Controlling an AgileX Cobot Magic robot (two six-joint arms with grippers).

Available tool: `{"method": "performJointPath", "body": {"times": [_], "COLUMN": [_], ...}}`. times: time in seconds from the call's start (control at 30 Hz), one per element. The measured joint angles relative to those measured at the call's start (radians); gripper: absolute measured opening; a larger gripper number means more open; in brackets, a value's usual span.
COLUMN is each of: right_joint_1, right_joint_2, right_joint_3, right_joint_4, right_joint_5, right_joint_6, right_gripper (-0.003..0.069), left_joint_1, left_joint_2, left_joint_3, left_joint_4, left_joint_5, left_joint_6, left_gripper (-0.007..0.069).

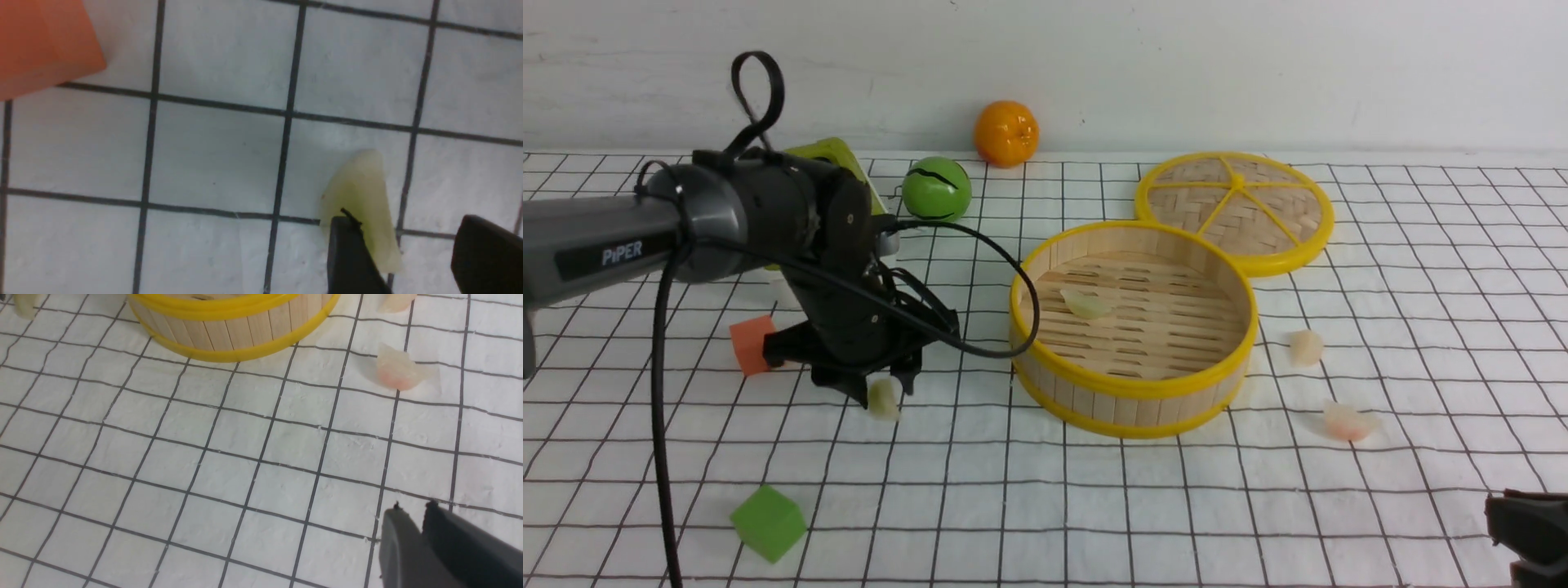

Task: Put the dumplings into the steamer on the table with the white tablecloth.
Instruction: 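Reach for and grasp a dumpling on the table with the left gripper, then place the dumpling into the bamboo steamer basket with the left gripper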

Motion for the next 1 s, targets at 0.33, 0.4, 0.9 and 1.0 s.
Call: {"method": "performJointPath", "body": {"times": [0.33, 0.4, 0.9, 1.0], "right_joint_1": [0.000, 0.000, 0.000, 0.000], "right_joint_2": [0.000, 0.000, 0.000, 0.000], "right_joint_3": [0.000, 0.000, 0.000, 0.000], "right_joint_4": [0.000, 0.000, 0.000, 0.000], "right_joint_5": [0.000, 0.000, -0.019, -0.019], "right_joint_6": [0.000, 0.000, 0.000, 0.000], "right_gripper": [0.0094, 0.0095, 0.0111, 0.0113], "left_joint_1": [-0.005, -0.005, -0.196, -0.258], "left_joint_2": [0.025, 0.019, -0.073, 0.086], "left_joint_3": [0.001, 0.001, -0.330, -0.508], "left_joint_4": [0.056, 0.058, -0.105, -0.107], "left_joint_5": [-0.002, 0.004, 0.108, 0.134], "left_joint_6": [-0.006, -0.005, 0.164, 0.155], "left_gripper": [0.0179, 0.0179, 0.0179, 0.0179]}}
